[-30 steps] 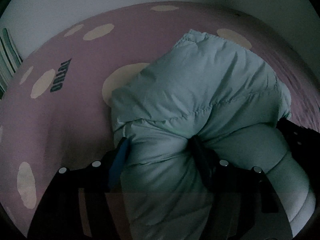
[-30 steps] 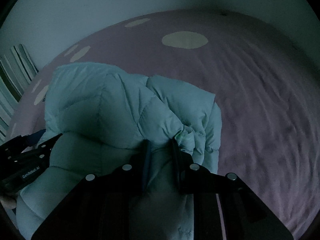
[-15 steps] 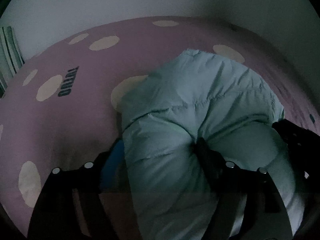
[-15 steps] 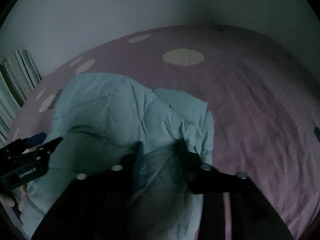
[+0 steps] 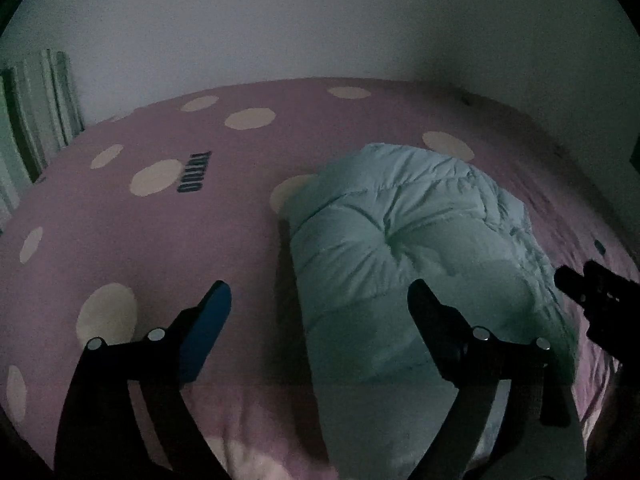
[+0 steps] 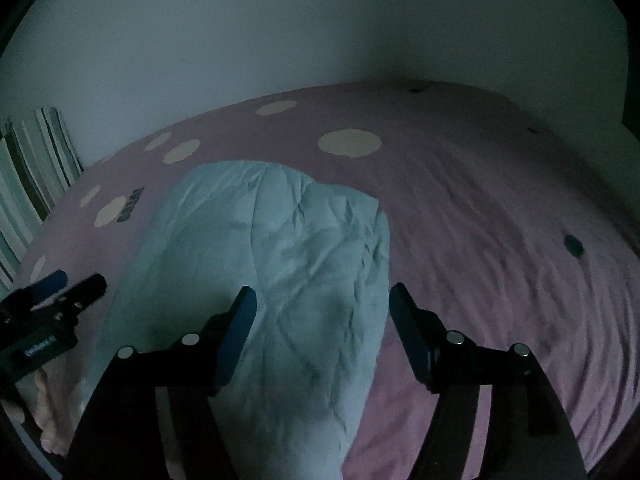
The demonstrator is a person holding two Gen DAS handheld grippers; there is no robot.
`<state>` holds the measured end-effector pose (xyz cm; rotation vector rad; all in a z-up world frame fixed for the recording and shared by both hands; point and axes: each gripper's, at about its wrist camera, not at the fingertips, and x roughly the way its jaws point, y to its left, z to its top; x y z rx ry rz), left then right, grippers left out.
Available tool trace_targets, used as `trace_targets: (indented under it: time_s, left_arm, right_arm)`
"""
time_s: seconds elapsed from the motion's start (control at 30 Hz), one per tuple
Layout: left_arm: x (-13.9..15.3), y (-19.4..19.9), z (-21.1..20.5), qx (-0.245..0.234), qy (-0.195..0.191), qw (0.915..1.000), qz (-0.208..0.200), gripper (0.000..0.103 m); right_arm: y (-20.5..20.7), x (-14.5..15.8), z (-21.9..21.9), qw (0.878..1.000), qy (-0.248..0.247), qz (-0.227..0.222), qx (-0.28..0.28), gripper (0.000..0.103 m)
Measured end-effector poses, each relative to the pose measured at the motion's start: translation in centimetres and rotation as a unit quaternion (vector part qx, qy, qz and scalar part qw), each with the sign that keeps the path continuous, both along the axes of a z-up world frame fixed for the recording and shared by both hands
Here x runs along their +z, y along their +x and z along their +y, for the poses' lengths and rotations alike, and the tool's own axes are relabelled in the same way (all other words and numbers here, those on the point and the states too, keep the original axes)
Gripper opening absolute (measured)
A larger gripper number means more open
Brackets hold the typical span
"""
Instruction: Fold large clothes
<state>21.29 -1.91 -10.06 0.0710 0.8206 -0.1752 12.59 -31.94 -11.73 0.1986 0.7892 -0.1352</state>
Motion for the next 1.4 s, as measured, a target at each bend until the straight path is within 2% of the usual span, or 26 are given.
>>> trace_targets:
  time_s: [0.23, 0.37, 0.5, 0.63, 0.83, 1.4]
  left_arm:
    - [1.6, -4.0, 1.5, 0.01, -0.019, 0.9997, -0.008, 0.092]
    - [3.2, -6.2, 1.7, 0.012, -0.02, 0.9993, -0.028, 0.092]
    - [4.8, -8.6, 1.6, 0.01, -0.017, 0.9987, -0.048, 0.092]
    - [5.7, -9.9, 1.6, 0.007, -0.028, 0.9983, -0.05, 0.092]
    - [6.7, -11.5, 1.6, 0.008, -0.033, 0.9974, -0.063, 0.092]
    - [7.1, -12.2, 1.3, 0.014, -0.037, 0.9968, -0.069, 0.093]
  right_arm:
    - [-3.1, 1.1, 0.7, 1.0, -0.001, -0.002, -0.012, 0.07]
    - [-5.2, 2.7, 1.3, 1.0, -0.012, -0.023, -0.015, 0.076]
    - [-7.0, 4.0, 2.2, 0.999, -0.029, -0.04, -0.018, 0.077]
    - [-8.2, 4.9, 2.8, 0.998, -0.033, -0.053, -0.016, 0.077]
    - [-9.1, 5.4, 3.4, 0.998, -0.033, -0.06, -0.012, 0.077]
    - [-10.1, 5.9, 4.0, 0.997, -0.034, -0.068, -0.006, 0.077]
